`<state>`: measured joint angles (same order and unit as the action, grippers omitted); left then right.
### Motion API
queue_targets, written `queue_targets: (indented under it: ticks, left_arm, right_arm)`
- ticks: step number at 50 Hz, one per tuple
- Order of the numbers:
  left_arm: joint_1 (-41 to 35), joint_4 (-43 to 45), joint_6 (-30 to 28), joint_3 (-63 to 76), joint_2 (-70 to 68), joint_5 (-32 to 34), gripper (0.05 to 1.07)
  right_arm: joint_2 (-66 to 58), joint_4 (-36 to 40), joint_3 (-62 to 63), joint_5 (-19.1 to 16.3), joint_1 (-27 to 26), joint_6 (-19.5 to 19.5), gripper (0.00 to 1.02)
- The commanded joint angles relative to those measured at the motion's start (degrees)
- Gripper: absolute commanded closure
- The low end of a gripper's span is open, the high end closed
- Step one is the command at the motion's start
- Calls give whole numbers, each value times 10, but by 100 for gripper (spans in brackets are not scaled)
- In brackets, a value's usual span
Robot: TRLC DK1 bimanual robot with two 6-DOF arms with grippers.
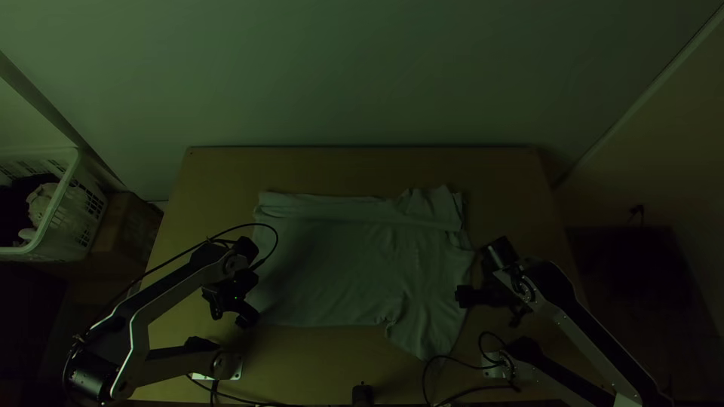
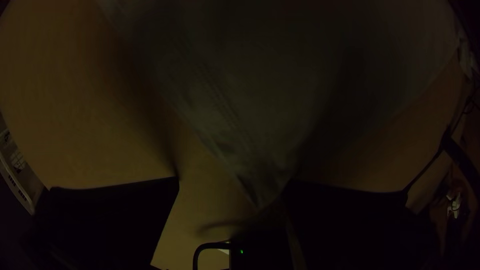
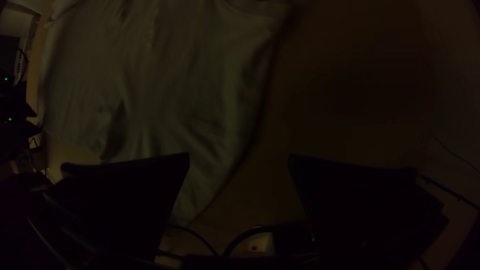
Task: Fold the t-shirt
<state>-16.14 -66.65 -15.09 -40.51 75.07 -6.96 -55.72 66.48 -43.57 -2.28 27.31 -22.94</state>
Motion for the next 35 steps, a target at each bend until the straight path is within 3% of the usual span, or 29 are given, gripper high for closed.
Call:
queue_targets:
  ticks: [1, 6, 12, 19, 22, 35]
  left_arm:
    - [-23, 1, 8, 5, 18, -1, 11]
    - [-40, 5, 12, 3, 26, 5, 13]
    - [-50, 10, 17, 2, 27, 6, 34]
    - [-65, 23, 7, 10, -12, 7, 78]
    - [-72, 64, -27, 19, -44, 18, 106]
    - [-49, 86, -40, 16, -77, 53, 105]
  right_arm:
    - [-10, -2, 22, -3, 6, -13, 13]
    - [-22, -9, 31, -3, 7, -14, 13]
    - [-45, -10, 33, -4, 12, -14, 13]
    - [-69, -9, 37, -24, 19, -31, 13]
    - [-76, -9, 41, -32, 28, -41, 13]
    - [-107, -3, 53, -44, 97, -83, 14]
